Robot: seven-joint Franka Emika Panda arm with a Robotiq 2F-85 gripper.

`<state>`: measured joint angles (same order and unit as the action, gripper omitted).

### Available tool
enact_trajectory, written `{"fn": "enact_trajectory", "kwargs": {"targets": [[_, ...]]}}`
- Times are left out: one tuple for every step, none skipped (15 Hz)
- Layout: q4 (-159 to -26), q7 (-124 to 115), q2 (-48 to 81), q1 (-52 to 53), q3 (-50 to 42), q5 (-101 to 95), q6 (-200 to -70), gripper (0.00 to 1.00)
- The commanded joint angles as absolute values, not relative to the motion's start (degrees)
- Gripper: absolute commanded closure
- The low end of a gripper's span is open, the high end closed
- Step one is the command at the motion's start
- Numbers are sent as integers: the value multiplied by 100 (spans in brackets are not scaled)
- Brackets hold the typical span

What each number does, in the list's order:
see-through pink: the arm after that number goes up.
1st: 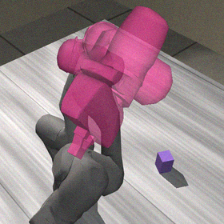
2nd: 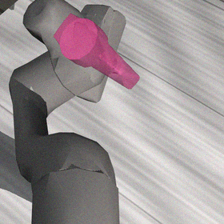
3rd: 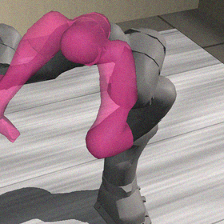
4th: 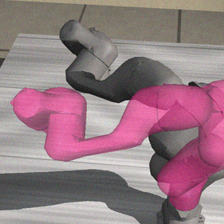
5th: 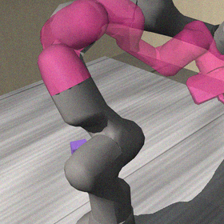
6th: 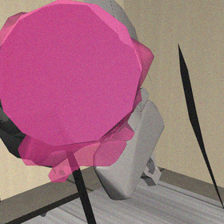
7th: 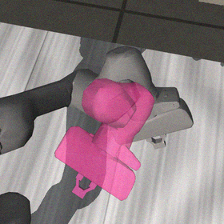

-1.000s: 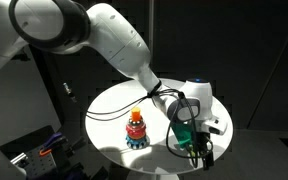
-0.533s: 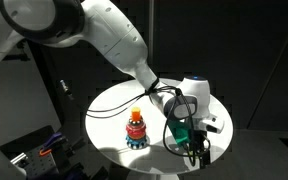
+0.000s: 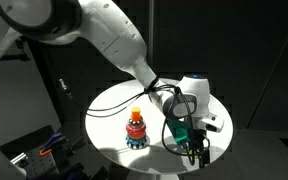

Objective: Pick up the lime green ring and put it on the ring holder

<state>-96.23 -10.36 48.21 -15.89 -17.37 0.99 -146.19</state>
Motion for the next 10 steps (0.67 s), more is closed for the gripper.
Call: {"fn": "enact_trajectory", "kwargs": {"targets": [[-9664, -1056, 4733, -1590, -1725, 91, -14608, 0], [-9650, -1082, 4759, -1585, -1732, 94, -14656, 0], [-9636, -1097, 4777, -1585, -1733, 98, -14676, 0], [-9626, -1105, 4791, -1587, -1732, 103, -14703, 0], [-9610, -1122, 4813, -1588, -1734, 110, -14747, 0], [-9591, -1141, 4833, -1585, -1740, 112, -14770, 0], [-9575, -1160, 4848, -1583, -1746, 113, -14783, 0], [-9563, -1179, 4864, -1582, -1749, 114, -14795, 0], [-9555, -1195, 4879, -1580, -1754, 113, -14812, 0], [-9545, -1211, 4897, -1576, -1761, 110, -14822, 0]]}}
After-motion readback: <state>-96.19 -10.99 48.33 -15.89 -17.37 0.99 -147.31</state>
